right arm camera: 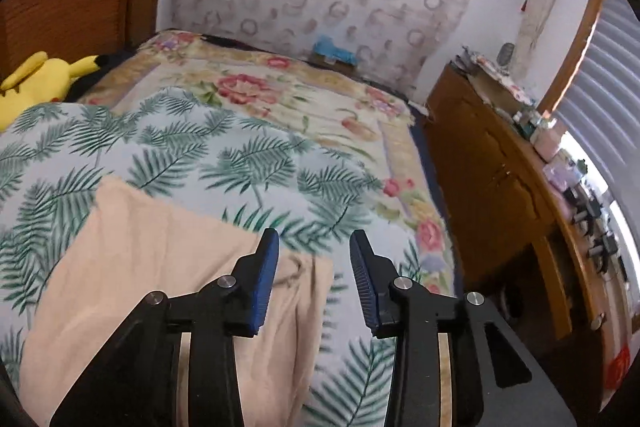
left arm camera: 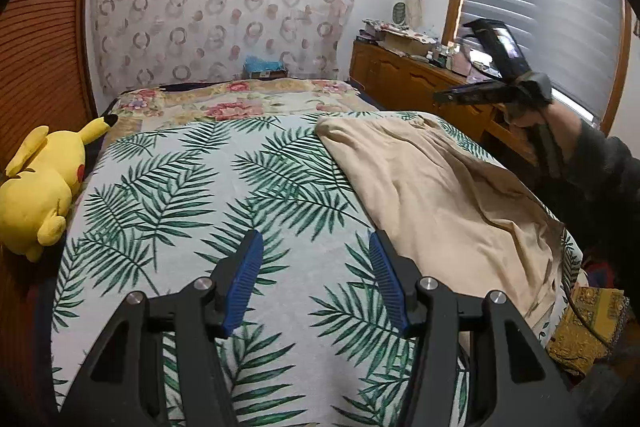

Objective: Fold small clothes

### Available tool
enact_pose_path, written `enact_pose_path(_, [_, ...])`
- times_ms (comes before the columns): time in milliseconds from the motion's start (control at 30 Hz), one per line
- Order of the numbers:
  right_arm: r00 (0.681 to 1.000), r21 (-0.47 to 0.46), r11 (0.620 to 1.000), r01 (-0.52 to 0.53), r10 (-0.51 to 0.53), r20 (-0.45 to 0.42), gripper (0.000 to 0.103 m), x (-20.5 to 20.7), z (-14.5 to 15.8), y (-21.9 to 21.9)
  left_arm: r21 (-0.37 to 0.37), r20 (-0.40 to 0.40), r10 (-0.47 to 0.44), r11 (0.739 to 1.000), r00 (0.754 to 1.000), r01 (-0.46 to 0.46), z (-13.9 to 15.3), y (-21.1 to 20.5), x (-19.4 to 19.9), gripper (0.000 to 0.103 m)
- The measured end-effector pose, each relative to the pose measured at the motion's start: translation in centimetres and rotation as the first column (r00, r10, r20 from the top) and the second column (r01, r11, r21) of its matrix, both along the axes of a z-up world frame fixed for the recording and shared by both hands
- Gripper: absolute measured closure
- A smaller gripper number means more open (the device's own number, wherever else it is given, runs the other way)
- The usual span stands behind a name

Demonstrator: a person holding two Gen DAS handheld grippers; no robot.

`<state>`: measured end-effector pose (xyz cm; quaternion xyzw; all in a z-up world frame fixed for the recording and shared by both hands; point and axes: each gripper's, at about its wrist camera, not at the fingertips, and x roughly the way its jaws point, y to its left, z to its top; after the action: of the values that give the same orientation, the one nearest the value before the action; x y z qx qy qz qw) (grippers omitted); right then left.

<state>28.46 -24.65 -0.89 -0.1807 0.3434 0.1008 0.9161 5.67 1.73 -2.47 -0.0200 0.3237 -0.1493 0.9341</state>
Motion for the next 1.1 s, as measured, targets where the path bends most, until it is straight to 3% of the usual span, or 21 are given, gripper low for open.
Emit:
enact_pose_path(267, [0.990,0.052,0.990,-0.128,0.130,-0.051,0.066,-10.6,-1.2,-2.5,0.012,-0.017,-0.066,0.998,0.998,0.066,-0.4,-3.0,0.0,0.049])
enact_pose_path(467, [0.984,0.112,0.985,-0.132,0.143,-0.104,0.066,-17.0,-3.7,-5.2,0.030,-0.047,-0.142,0.989,0.989,0.143,-0.9,-6.2,-0.6,0.049])
enact_pose_path(633, [0.987,0.097,0.992,-0.079,0.092,-0.134,0.066,-19.6,-5.8,-7.1,0.040,-0.080,-0.185,0.981,0.979,0.189,-1.7,-8.2,-0.9,0.049])
enact_pose_path(767, [0.979,0.187,0.980,-0.061,0.095,-0.179,0.067,-20.0,-6.8,-8.6,0.047,-0.107,-0.208,0.976,0.972,0.214,-2.3,-9.2,-1.2,0.049])
enact_pose_path(933, [0.974,0.264,0.960,-0.096,0.146,-0.175,0.095,-20.5,-7.0,-9.3,0.053,-0.122,-0.221,0.972,0.968,0.228,-2.5,-9.6,-1.5,0.049])
enact_pose_path(1100, [0.983,0.312,0.943,-0.120,0.157,-0.096,0.101,-22.0,-4.1,-10.2,0.050,-0.132,-0.224,0.971,0.966,0.232,-2.5,-9.7,-1.8,0.049])
